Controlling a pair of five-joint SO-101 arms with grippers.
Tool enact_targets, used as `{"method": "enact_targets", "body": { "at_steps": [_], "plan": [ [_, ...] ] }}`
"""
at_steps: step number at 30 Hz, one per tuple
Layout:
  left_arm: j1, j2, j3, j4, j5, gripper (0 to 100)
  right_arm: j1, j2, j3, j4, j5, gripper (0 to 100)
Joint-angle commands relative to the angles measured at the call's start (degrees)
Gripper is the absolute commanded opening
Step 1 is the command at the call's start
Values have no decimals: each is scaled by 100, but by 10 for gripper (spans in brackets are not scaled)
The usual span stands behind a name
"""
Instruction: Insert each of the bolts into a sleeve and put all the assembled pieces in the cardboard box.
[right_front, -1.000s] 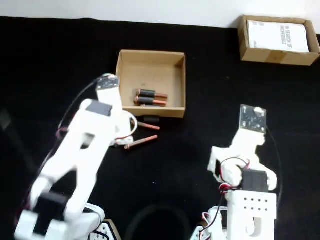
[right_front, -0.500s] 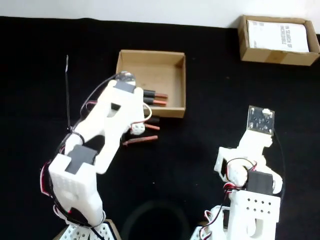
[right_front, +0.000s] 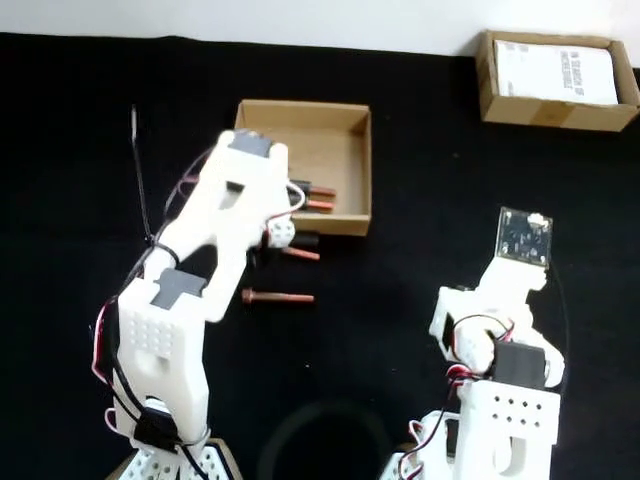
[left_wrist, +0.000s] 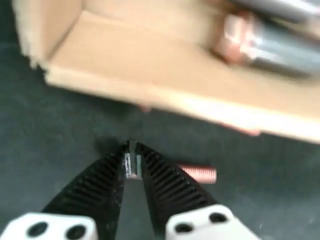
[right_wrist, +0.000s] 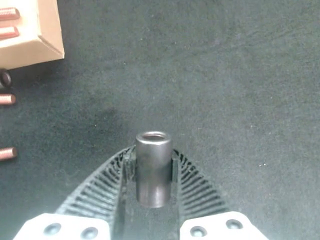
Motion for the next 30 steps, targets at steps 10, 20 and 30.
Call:
{"method": "enact_targets", "body": {
  "at_steps": [10,20,30],
  "plan": [
    [374,-2273,1288,914,-26,9,31,-66,-22,-92,229,6],
    [523,-2510,2149,615,105,9,-154,-57,-22,-48,246,6],
    [-251,-2501,2932,-1204,2629,10,-321,-57,-75,101,246,6]
  ]
}}
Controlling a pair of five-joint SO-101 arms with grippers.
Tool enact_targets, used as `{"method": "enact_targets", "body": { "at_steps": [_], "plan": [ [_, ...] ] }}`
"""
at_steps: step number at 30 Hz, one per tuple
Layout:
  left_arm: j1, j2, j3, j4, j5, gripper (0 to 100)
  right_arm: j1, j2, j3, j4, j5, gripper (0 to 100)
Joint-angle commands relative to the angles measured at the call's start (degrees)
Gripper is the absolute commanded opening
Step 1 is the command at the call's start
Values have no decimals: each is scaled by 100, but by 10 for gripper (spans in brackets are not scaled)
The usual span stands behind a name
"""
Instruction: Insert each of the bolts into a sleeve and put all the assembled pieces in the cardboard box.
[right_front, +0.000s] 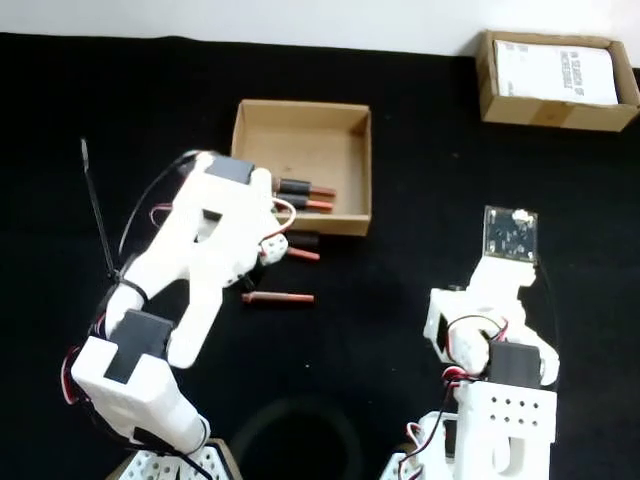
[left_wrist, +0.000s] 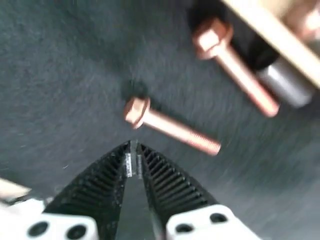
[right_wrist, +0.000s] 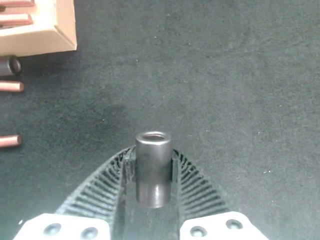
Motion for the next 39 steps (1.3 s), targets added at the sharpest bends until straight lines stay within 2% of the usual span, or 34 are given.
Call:
{"method": "enact_targets", "body": {
  "at_steps": [1,6,10,14,24,32,39],
  "plan": [
    [-215,-286,207,-484,246,10,-92,-57,-75,119,44,6],
    [207,-295,637,-985,246,18,-215,-57,-84,224,44,6],
    [400,-426,523,-932,237,119,-268,-57,-84,224,44,6],
    [400,-664,365,-404,211,208,-268,-57,-66,224,44,6],
    [409,-857,1068,-273,-35,210,-277,418,-92,180,53,6],
    [382,-875,1815,-1371,-44,210,-277,1130,-1024,180,35,6],
    [374,-910,1815,-1442,-44,210,-541,1437,-1235,224,18,6]
  ]
}}
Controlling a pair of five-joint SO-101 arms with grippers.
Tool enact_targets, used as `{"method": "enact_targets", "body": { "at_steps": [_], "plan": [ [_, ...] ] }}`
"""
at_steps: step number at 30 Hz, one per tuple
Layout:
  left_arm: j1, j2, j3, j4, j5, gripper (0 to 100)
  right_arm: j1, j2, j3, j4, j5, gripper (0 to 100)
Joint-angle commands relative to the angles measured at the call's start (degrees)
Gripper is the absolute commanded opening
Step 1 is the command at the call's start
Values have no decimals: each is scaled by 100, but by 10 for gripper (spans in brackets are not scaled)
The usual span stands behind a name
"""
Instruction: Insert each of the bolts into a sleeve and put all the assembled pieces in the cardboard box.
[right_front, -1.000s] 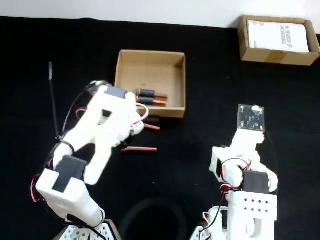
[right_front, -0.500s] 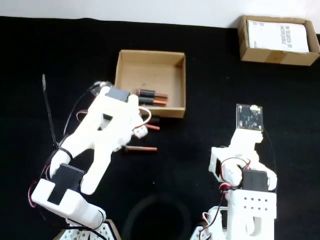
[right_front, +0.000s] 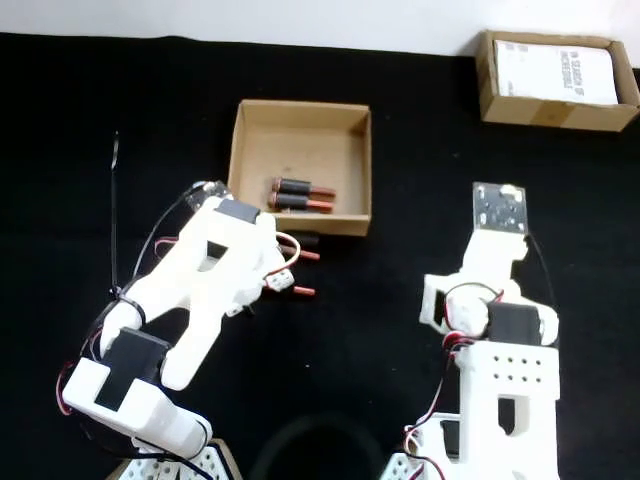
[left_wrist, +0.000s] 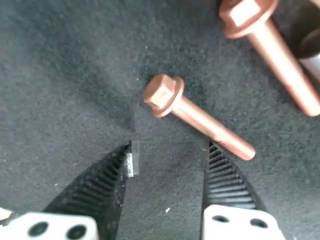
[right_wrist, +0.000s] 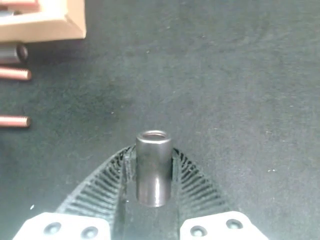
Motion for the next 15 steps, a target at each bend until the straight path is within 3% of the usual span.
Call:
{"method": "enact_targets", "body": {
  "at_steps": [1,15],
  "plan": [
    [48,-295,13,-53,-18,210,-286,66,-251,22,18,6],
    [-119,-365,-462,176,26,210,-646,92,180,-312,35,6]
  ]
}}
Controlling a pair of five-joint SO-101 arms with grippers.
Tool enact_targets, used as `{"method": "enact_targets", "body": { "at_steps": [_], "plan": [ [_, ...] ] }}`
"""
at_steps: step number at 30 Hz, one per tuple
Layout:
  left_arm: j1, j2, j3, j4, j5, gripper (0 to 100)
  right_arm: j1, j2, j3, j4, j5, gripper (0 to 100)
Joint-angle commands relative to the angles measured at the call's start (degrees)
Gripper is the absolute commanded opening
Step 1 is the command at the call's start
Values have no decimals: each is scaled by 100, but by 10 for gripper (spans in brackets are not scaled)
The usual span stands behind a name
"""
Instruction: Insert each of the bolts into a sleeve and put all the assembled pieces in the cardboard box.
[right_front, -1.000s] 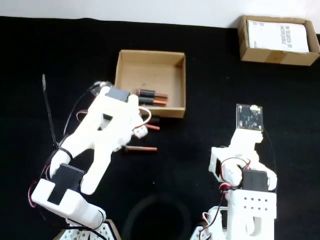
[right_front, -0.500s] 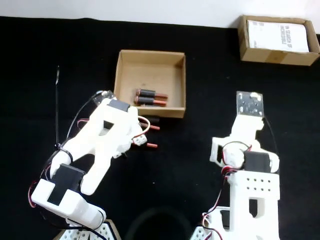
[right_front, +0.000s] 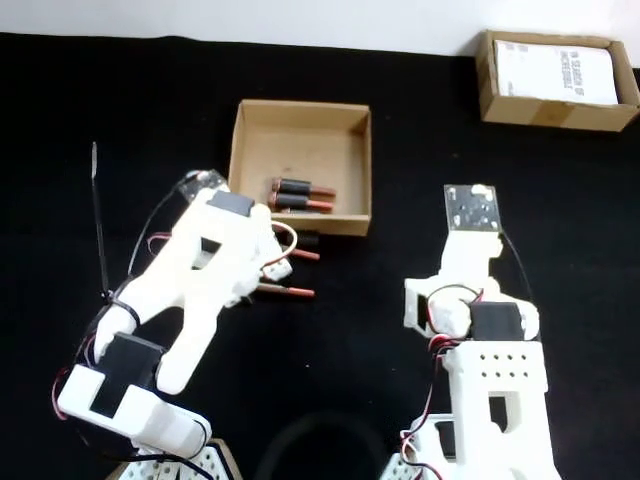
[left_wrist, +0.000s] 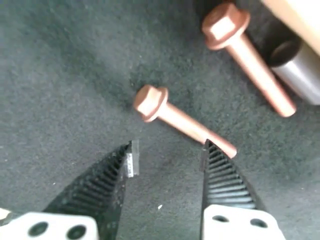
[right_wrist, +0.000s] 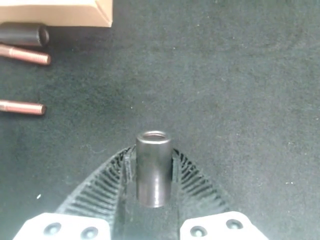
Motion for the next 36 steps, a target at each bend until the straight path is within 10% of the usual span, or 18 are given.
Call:
{"method": "enact_targets", "body": {
  "at_steps": [1,18,21,36],
  "plan": [
    [-31,-198,-154,-149,26,210,-145,40,-13,-92,35,6],
    [-48,-180,1138,-2523,-9,153,-180,40,-66,-207,44,6],
    [-48,-180,1156,-2567,-9,0,-180,40,-57,-207,44,6],
    [-92,-303,4,-1618,-932,8,-180,-22,-690,-215,0,6]
  ]
}}
